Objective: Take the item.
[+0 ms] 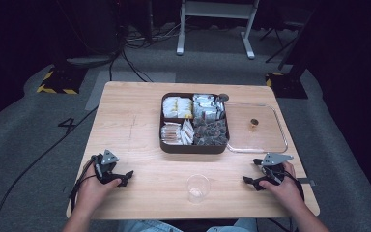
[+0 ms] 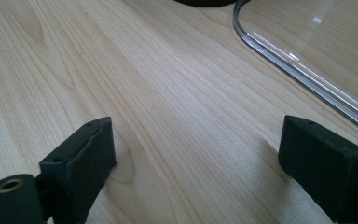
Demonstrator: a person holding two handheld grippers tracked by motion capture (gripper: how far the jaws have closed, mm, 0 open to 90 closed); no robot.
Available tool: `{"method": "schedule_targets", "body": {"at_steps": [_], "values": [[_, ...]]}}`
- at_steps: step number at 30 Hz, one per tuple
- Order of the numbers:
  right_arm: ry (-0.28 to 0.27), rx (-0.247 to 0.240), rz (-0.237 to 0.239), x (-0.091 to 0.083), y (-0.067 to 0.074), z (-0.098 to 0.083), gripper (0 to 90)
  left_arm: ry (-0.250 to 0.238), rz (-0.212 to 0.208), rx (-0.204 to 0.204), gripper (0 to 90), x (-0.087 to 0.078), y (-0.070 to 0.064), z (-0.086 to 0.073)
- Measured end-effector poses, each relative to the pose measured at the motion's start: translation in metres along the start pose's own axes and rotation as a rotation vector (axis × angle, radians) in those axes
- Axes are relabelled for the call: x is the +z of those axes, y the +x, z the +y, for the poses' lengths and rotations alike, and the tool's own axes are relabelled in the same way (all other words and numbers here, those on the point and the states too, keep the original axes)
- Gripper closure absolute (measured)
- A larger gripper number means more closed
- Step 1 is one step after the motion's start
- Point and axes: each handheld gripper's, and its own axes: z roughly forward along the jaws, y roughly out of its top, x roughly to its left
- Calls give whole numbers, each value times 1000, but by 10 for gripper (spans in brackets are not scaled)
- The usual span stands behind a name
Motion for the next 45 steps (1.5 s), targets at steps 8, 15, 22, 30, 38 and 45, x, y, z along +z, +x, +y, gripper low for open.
{"method": "schedule_targets", "body": {"at_steps": [8, 15, 22, 30, 38, 45], "values": [[-2, -5, -5, 0, 0, 0, 117, -17, 12, -20, 128, -2, -3, -2], [-3, 2, -10, -1, 2, 0, 127, -4, 32, -25, 286, -10, -4, 0], [-4, 4, -11, -1, 2, -1, 132, -73, -9, -55, 320, -26, -8, 9], [-6, 7, -8, -1, 2, 0, 139, -193, -20, -100, 336, -57, -16, 30], [-7, 2, -1, -1, 0, 0, 143, -254, -68, -56, 341, -70, -26, 47], [-8, 2, -1, -1, 1, 0, 143, -261, -95, -16, 341, -70, -29, 69]]}}
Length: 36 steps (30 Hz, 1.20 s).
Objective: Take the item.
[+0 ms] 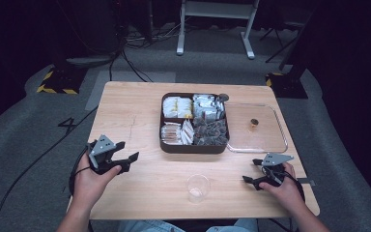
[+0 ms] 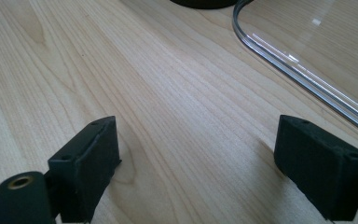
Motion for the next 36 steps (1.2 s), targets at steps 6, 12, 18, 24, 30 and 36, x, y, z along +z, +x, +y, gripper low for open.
{"method": "schedule_targets", "body": {"at_steps": [6, 12, 18, 24, 30, 36], "values": [[0, -9, 7, 0, -1, 0, 143, -2, -39, 40, 341, 6, -5, 18], [0, -9, 8, 0, -1, 0, 142, -6, -61, 59, 344, 15, -8, 35], [1, -9, 9, 0, -1, 0, 143, 0, -82, 79, 345, 25, -13, 53], [1, -9, 9, 0, -1, 0, 143, -3, -107, 109, 352, 38, -17, 73], [0, -13, 10, 0, -2, 0, 142, -2, -90, 107, 356, 52, -22, 93], [0, -13, 13, 1, -2, 1, 143, -11, -73, 90, 351, 72, -31, 112]]}}
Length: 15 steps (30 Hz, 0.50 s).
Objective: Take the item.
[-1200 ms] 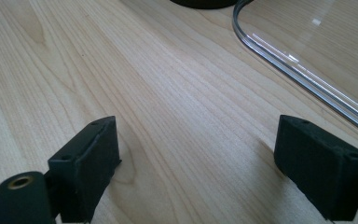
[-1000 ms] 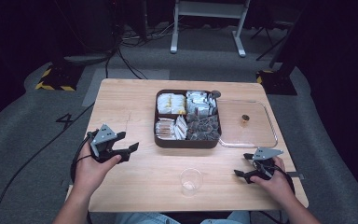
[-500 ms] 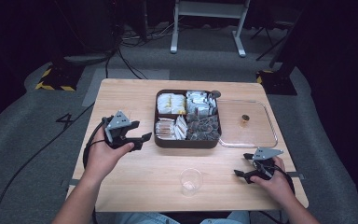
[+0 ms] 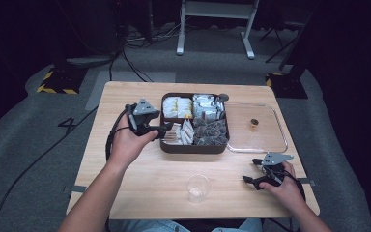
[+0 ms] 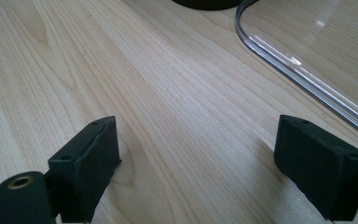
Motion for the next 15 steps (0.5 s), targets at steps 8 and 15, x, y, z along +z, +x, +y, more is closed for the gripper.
{"method": "schedule_targets", "body": {"at_steps": [8, 15], "values": [[0, -3, 1, 0, 0, 0, 143, 23, 14, 17, 356, 36, -6, 23], [0, -3, 1, 0, 0, 0, 143, 33, 32, -10, 383, 71, 1, 35]]}}
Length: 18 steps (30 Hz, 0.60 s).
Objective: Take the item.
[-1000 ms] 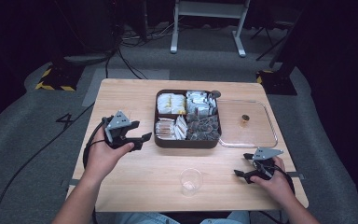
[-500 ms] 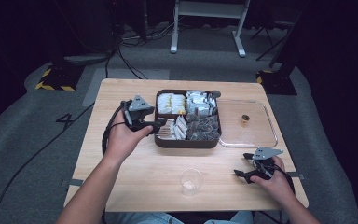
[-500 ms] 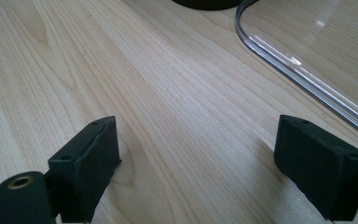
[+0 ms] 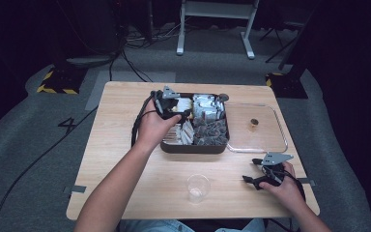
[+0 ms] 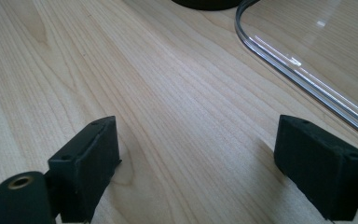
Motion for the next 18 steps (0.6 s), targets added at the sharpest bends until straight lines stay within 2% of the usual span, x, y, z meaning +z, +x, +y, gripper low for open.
{"method": "schedule_targets", "body": {"at_steps": [4, 5, 6, 9, 13, 14, 18], "values": [[0, 1, 0, 0, 0, 0, 143, 2, 16, -4, 391, 21, 8, 3], [0, 1, 0, 0, 0, 0, 143, 2, 16, -4, 393, 21, 8, 3], [0, 0, 0, 0, 0, 0, 143, 14, 17, -11, 393, 32, 13, 4], [0, 1, 0, 0, 0, 0, 143, 37, 17, -18, 393, 46, 21, 5], [0, 2, 1, 0, 0, 0, 145, 63, 21, -13, 405, 57, 30, 5], [1, 1, 1, 0, 0, 0, 147, 74, 23, -36, 409, 64, 34, 5], [1, 2, 1, 0, 0, 0, 146, 116, 41, -44, 417, 77, 41, 4]]}}
